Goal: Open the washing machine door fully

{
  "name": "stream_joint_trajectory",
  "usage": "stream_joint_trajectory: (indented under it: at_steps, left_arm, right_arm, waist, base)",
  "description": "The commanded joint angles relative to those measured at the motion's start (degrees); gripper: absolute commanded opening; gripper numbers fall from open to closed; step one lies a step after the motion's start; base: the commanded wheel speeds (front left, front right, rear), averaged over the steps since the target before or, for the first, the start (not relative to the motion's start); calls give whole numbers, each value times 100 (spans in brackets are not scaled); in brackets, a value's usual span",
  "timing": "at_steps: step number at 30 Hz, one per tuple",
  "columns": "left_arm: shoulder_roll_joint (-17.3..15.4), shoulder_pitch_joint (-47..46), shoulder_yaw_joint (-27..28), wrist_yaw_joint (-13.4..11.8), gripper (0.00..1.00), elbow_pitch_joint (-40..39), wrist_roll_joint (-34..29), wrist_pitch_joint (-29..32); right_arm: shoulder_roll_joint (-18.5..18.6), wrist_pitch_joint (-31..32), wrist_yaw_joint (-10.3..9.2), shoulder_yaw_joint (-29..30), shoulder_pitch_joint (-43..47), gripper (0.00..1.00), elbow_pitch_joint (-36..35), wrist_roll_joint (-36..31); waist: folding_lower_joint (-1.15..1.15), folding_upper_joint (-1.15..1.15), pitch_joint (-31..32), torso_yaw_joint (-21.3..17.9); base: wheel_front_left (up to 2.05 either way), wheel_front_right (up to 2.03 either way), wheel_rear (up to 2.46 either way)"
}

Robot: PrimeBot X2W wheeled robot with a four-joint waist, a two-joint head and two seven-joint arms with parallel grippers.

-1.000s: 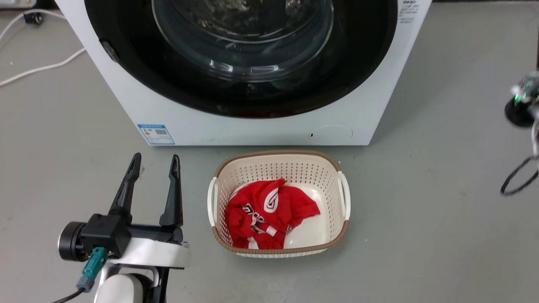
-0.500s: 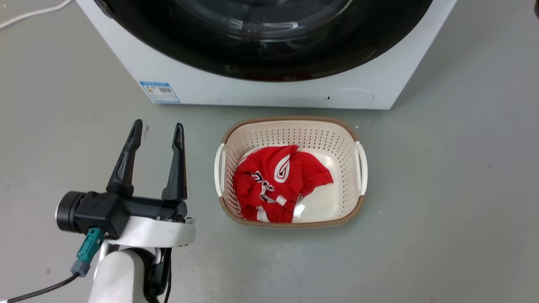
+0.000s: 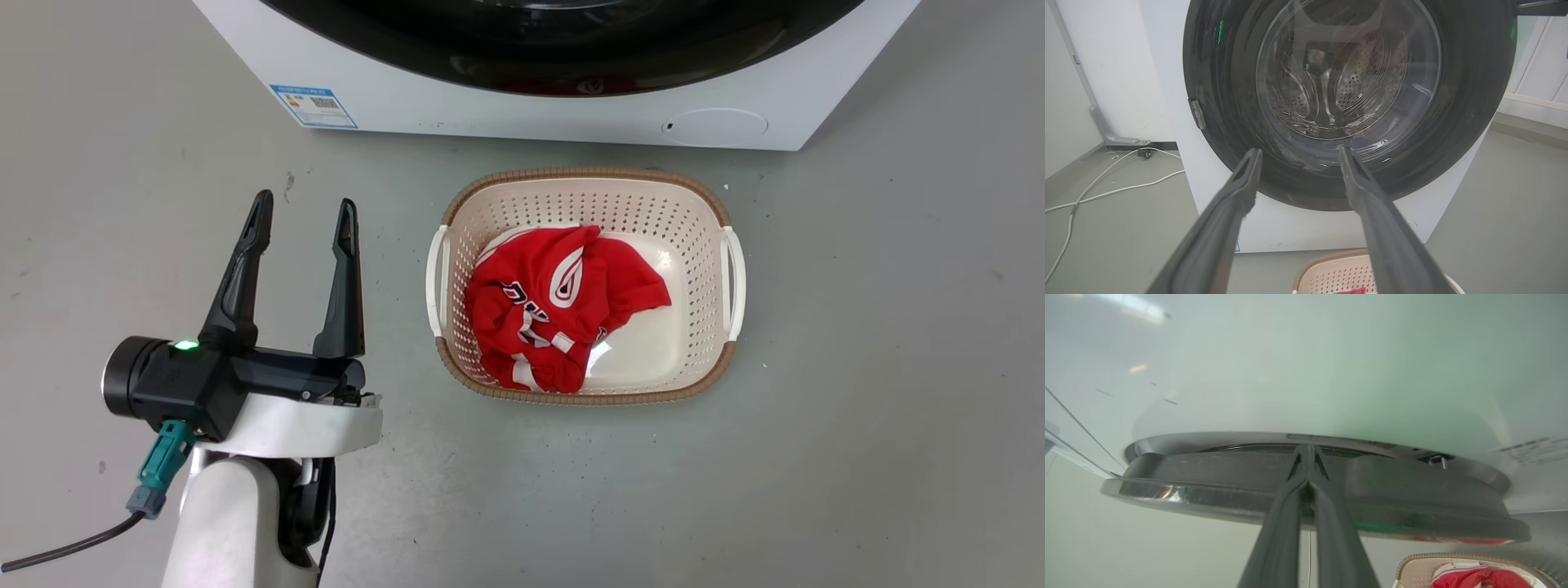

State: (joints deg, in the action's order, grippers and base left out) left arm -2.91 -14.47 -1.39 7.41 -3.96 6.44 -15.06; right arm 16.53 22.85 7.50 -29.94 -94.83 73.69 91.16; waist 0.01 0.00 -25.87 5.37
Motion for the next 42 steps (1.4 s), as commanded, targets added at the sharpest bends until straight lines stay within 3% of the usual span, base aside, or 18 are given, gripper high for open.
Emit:
stream_joint_trajectory:
  at_steps: [1,11,23,31,42]
  left_arm:
    - [4,-92,-3,9,100,-19,19,-16]
    - [4,-98,-27,10,100,33,13,-16]
    - [4,147,-43,5,100,196,-31,-15]
    - [3,434,-25,5,100,322,-51,-16]
    - [3,779,-104,6,100,440,-16,-16]
  right_arm:
    - [-41,107,-2,-30,71,0,16,-16]
    - [-62,847,-2,-28,217,0,12,114]
    - [-243,2074,-1,10,723,0,-22,375]
    - [-465,2695,-1,-4,1564,0,-626,521]
    - [-735,3287,-1,-81,3014,0,-2005,798]
  waist:
    - [-1,0,-33,11]
    - [-1,0,17,-9]
    - [-1,0,544,-131]
    - [-1,0,1057,-241]
    - [-1,0,1572,-300]
  base:
    - [0,0,0]
    - [0,0,0]
    - [0,0,0]
    - [0,0,0]
    - [0,0,0]
